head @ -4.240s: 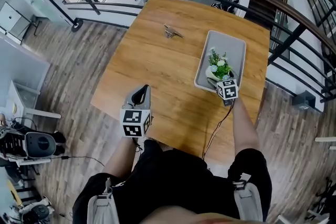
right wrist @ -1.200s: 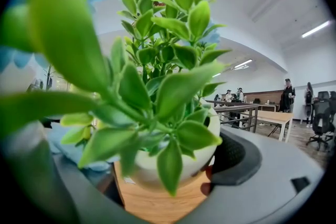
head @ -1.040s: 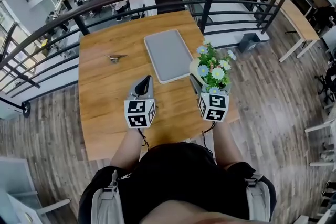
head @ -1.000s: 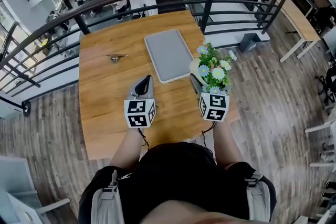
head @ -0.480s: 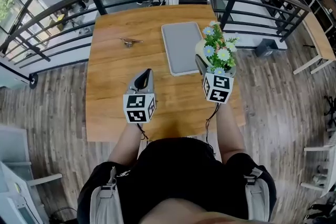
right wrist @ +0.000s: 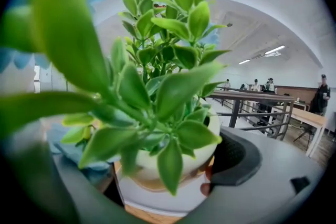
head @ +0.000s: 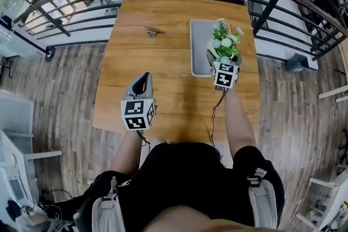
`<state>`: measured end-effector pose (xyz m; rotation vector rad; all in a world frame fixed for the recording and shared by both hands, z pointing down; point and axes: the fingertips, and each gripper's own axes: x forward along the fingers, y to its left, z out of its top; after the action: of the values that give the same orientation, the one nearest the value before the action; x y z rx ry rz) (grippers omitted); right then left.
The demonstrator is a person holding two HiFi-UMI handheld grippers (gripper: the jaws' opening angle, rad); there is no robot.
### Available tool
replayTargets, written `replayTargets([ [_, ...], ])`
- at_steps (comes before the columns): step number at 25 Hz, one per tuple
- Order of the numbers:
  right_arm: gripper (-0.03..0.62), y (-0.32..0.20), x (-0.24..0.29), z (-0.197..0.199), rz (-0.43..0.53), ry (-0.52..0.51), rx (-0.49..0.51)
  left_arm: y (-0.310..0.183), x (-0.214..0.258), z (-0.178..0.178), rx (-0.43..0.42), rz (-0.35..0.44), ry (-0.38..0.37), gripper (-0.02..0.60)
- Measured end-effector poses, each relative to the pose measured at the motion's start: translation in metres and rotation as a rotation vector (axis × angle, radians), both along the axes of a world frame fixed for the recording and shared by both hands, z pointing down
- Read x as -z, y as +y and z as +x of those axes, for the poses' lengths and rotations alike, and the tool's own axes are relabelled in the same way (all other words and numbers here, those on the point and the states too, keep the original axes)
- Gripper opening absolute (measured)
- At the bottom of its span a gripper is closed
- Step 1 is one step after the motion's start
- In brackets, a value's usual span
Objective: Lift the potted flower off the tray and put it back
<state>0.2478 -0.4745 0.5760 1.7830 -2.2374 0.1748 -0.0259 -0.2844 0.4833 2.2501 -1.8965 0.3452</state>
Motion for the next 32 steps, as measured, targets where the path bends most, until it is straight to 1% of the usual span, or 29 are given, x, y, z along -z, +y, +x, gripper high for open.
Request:
replayTargets([
  [4,0.537,-0.025,-0.044,-0.004,-0.077,0.022,0.029,0.005,-0.016,-0.016,0.081,-0.041,-0.005,0.012],
  [8,0.537,-0.042,-0.081,-0.008,-0.138,0.024,0.038,0.010,-0.034,-0.023,0.134,-0.083,-0.005,0.012],
  [13,0.537,-0.058,-0.121,-0.009,-0.221,0.019,0.037,0.006,-0.051,-0.025,0.166,-0.125,0.003,0.012],
  [19,0.537,-0.064,-0.170,-0.010,-0.329,0.042,0.029,-0.002,-0.062,-0.022,0.173,-0.143,0.005,0.012],
  [21,0.537,-0.062,-0.184,-0.009,-0.358,0.028,0.020,-0.003,-0.066,-0.023,0.174,-0.152,0.006,0.012],
  [23,0.537,-0.062,-0.187,-0.009,-0.370,0.004,0.020,-0.004,-0.069,-0.023,0.171,-0.161,0.008,0.012],
  [26,0.540,-0.063,-0.184,-0.011,-0.360,-0.017,0.051,-0.006,-0.065,-0.021,0.158,-0.156,0.009,0.012],
  [29,0.540,-0.059,-0.175,-0.007,-0.312,-0.054,0.057,-0.006,-0.060,-0.017,0.138,-0.145,0.004,0.012],
  [32,0.541,-0.055,-0.152,-0.001,-0.248,-0.084,0.046,-0.008,-0.052,-0.014,0.117,-0.129,0.002,0.012],
])
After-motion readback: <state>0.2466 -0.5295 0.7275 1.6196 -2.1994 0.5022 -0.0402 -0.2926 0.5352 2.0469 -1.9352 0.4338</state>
